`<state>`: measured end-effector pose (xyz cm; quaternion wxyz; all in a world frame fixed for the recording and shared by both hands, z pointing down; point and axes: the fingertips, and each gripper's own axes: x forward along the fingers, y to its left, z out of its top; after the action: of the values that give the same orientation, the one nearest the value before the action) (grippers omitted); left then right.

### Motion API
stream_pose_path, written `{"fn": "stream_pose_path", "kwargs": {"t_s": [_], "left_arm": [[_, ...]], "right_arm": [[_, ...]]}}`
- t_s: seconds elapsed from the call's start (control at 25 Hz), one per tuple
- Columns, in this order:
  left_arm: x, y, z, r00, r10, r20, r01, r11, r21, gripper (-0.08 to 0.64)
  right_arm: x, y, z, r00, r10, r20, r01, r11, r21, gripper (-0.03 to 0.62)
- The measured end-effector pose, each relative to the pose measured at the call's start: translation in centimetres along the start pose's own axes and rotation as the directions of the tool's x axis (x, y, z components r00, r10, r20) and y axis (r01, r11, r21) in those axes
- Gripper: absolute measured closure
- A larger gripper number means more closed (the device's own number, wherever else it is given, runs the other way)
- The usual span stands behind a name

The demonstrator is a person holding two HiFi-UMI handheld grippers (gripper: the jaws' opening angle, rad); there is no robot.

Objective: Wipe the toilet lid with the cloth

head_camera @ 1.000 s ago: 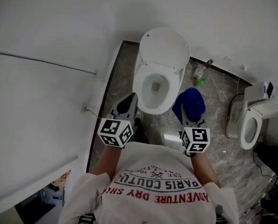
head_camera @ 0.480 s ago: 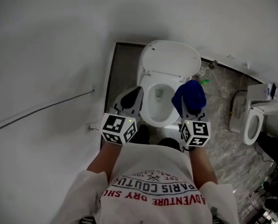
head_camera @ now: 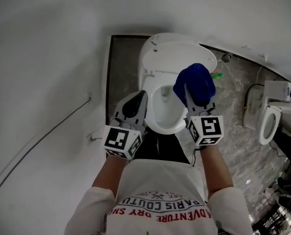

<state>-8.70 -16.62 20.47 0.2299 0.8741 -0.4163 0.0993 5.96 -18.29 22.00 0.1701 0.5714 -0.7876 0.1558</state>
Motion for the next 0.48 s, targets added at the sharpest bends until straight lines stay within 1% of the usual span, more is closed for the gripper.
{"fn": "stream_pose_path", "kwargs": {"t_s": [0.2, 0.4, 0.48], "left_arm": [[3.7, 2.9, -1.5, 0.998, 0.045, 0.036, -0.043, 0.998, -0.042, 0.554], [6.8, 5.2, -3.5, 0.994, 0.096, 0.047, -0.095, 0.995, -0.026, 0.554], [7.3, 6.1, -4.5, 0.993, 0.108, 0.05, -0.107, 0.994, -0.036, 0.554]], "right_arm": [[5.9, -0.8, -1.5, 0.999, 0.035, 0.021, -0.034, 0.998, -0.048, 0.499], [10.9, 0.0, -3.0, 0.995, 0.097, 0.038, -0.094, 0.994, -0.057, 0.499], [12.7, 0.6, -3.4, 0.992, 0.114, 0.045, -0.112, 0.992, -0.062, 0.499]]}}
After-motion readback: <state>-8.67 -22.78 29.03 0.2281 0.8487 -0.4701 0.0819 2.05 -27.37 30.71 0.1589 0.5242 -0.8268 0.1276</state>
